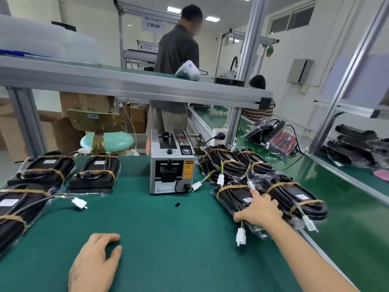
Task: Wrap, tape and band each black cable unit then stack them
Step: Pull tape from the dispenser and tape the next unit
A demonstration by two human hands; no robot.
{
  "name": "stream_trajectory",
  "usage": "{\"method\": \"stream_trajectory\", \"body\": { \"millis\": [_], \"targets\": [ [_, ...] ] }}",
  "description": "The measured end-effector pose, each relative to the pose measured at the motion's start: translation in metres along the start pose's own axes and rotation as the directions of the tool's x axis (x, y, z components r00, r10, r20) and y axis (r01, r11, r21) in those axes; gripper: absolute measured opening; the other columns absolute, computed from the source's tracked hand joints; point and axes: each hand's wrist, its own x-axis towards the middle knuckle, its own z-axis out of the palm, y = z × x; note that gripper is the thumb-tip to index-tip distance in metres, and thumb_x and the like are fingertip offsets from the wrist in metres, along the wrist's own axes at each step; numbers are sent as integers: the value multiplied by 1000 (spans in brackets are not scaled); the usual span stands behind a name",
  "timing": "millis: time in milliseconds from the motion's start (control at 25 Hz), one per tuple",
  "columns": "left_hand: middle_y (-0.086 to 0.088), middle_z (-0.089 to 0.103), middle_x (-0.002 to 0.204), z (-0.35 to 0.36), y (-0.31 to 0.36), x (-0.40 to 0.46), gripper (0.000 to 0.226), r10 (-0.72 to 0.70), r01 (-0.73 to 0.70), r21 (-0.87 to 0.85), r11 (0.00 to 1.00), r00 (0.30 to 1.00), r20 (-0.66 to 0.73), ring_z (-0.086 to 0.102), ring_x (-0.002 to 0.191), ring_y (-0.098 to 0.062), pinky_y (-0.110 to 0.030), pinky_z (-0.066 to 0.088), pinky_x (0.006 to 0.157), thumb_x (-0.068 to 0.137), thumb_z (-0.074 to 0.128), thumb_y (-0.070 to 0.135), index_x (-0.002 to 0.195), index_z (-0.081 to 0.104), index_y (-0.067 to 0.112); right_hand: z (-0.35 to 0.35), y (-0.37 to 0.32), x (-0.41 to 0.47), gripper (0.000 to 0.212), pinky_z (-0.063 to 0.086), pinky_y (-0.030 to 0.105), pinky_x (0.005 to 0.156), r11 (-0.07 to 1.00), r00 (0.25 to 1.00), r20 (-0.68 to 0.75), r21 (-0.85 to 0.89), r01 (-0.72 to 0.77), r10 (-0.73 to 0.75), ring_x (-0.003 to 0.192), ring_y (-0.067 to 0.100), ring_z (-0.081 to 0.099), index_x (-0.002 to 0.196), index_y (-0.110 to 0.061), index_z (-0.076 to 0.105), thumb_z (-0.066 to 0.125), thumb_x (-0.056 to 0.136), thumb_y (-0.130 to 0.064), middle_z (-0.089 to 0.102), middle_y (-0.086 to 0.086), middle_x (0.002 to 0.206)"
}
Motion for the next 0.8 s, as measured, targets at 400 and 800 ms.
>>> {"method": "stream_trajectory", "body": {
  "millis": [400, 800],
  "targets": [
    [10, 45, 138, -16, 73, 5, 73, 678, -679, 31, 733, 734, 38, 33, 130, -8, -29, 23, 107, 62, 62, 51, 130, 52, 27, -19, -27, -86, 105, 35, 38, 99, 446, 478, -30, -419, 791, -878, 133, 24, 26, 141, -38, 21, 69, 47, -43, 26, -1, 145],
    [3, 74, 82, -31, 77, 50, 58, 324, -167, -460, 872, 901, 287, 69, 76, -14, -34, 54, 75, 33, 86, 18, 87, 66, 21, -37, -92, -90, 106, 6, 44, 118, 219, 166, -171, -359, 907, -971, 146, 15, 8, 149, -32, 11, 66, 59, -19, 17, -6, 155]
  ]
}}
